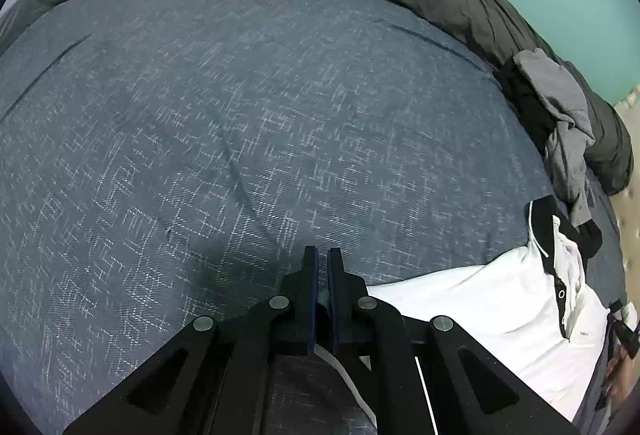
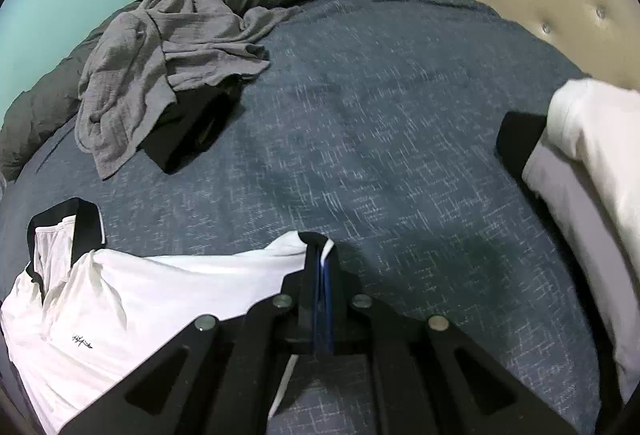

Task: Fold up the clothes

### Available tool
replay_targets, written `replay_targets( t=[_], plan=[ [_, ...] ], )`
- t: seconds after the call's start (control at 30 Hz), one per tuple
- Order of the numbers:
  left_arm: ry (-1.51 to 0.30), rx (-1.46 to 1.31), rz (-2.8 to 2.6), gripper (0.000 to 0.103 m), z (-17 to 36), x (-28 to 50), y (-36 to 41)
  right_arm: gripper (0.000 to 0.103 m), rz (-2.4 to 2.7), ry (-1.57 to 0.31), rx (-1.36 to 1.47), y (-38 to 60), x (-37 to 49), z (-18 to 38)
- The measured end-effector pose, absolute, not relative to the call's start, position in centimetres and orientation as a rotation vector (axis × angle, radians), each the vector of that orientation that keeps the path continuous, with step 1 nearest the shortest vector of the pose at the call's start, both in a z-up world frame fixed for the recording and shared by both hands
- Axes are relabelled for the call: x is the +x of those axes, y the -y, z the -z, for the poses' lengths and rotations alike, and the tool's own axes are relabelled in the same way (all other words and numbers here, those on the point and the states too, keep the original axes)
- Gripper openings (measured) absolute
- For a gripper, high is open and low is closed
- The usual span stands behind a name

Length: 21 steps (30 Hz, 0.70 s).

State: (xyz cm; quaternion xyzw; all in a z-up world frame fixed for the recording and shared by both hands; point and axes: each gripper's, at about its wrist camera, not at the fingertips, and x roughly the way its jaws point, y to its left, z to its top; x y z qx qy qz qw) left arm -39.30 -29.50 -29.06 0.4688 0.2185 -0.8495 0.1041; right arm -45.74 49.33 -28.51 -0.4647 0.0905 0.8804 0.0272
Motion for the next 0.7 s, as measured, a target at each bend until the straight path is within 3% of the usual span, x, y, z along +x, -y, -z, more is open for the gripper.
replay_targets(
  t=[0.37,0.43,0.53,0.57,0.7],
  plan=[
    [-0.577,1.503,2.487,0.008,30.2,-39.6,27.8,0.003,-2.678,-0.254,-1.546,-48.7,-45.8,31.2],
    [-0.569,1.52,2.47,0.009,29.7,-39.3,27.7,0.007,-2.67,-0.249,-1.561,-48.5,-45.8,31.3],
    [-0.575,1.481,2.445,0.024,28.2,-38.7,28.3,0.023,-2.658,-0.202,-1.545,-48.3,-45.6,30.2],
    [-0.554,1.463,2.449,0.028,27.5,-38.6,28.3,0.025,-2.663,-0.2,-1.53,-48.3,-45.5,29.7],
    [-0.435,1.443,2.498,0.029,25.2,-39.3,26.9,0.026,-2.706,-0.23,-1.416,-48.0,-45.1,27.1]
  ],
)
